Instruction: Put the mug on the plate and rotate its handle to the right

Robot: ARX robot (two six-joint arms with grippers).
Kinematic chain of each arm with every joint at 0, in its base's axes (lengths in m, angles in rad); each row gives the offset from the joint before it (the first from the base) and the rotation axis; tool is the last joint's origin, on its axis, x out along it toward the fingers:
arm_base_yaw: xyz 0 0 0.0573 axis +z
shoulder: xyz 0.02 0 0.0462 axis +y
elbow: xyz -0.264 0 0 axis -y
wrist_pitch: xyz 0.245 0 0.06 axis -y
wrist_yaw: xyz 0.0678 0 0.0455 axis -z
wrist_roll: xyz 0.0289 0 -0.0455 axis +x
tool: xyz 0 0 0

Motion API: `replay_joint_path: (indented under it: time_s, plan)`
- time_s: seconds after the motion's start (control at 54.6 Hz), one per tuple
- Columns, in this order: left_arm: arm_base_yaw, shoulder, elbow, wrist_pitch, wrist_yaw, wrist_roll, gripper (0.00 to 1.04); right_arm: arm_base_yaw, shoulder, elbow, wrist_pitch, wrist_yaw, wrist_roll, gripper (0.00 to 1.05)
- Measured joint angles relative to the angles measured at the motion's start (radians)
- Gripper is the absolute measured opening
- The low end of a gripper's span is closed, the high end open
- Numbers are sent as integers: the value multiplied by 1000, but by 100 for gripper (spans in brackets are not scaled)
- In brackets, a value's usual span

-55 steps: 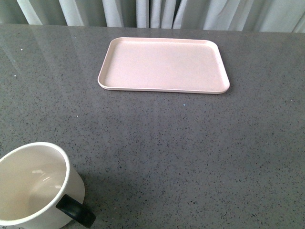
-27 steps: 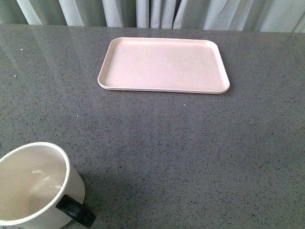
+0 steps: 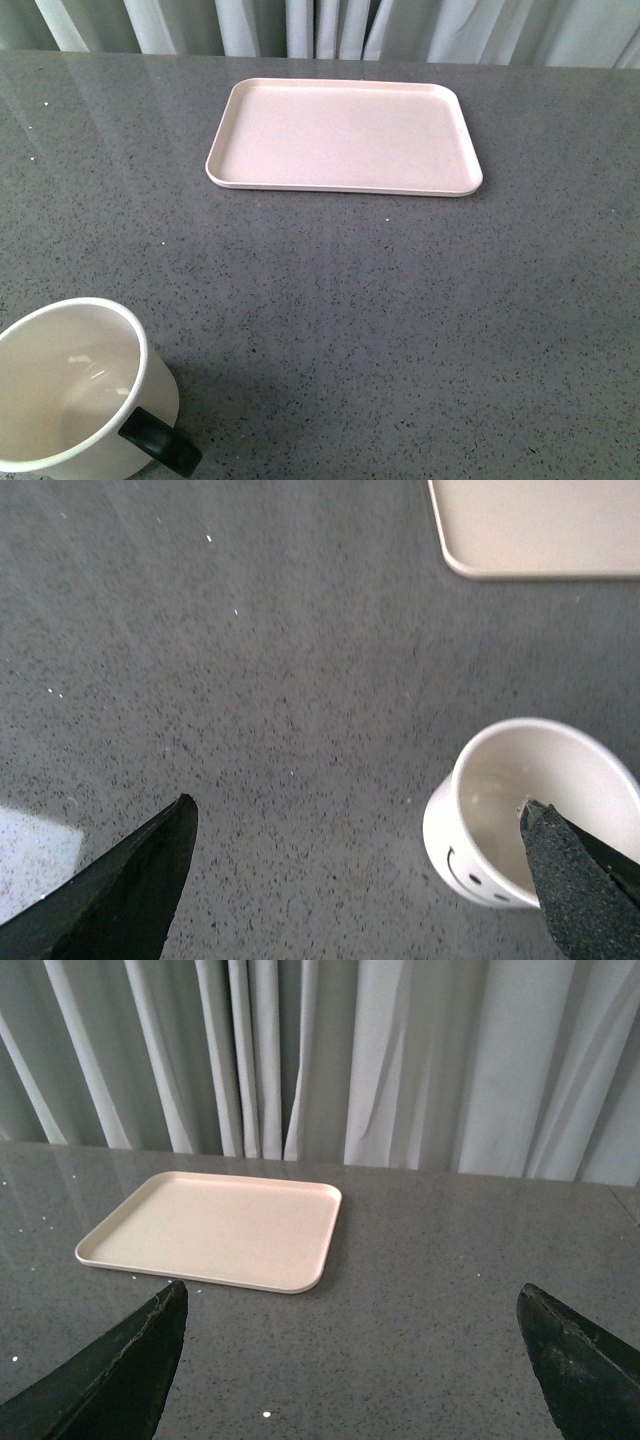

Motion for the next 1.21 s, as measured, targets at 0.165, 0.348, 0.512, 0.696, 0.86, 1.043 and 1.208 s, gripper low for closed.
replay_joint_path:
  time_s: [0.165,0.348,0.512,0.696,0.86,1.043,1.208]
  plan:
    - [17,207,77,31,35,93,96,0,0,0,0,-1,0,96]
    - [11,355,108,64,50,154,96,0,0,0,0,0,0,96]
    - [-45,482,112,100,68,196,96,0,0,0,0,0,0,96]
    - [-79,570,122,148,64,212,96,0,0,0,0,0,0,96]
    - [-101,619,136,177,75,212,96,0,0,0,0,0,0,96]
    - [-116,682,156,216,80,211,96,0,0,0,0,0,0,96]
    - [-137,756,177,245,89,211,96,0,0,0,0,-1,0,96]
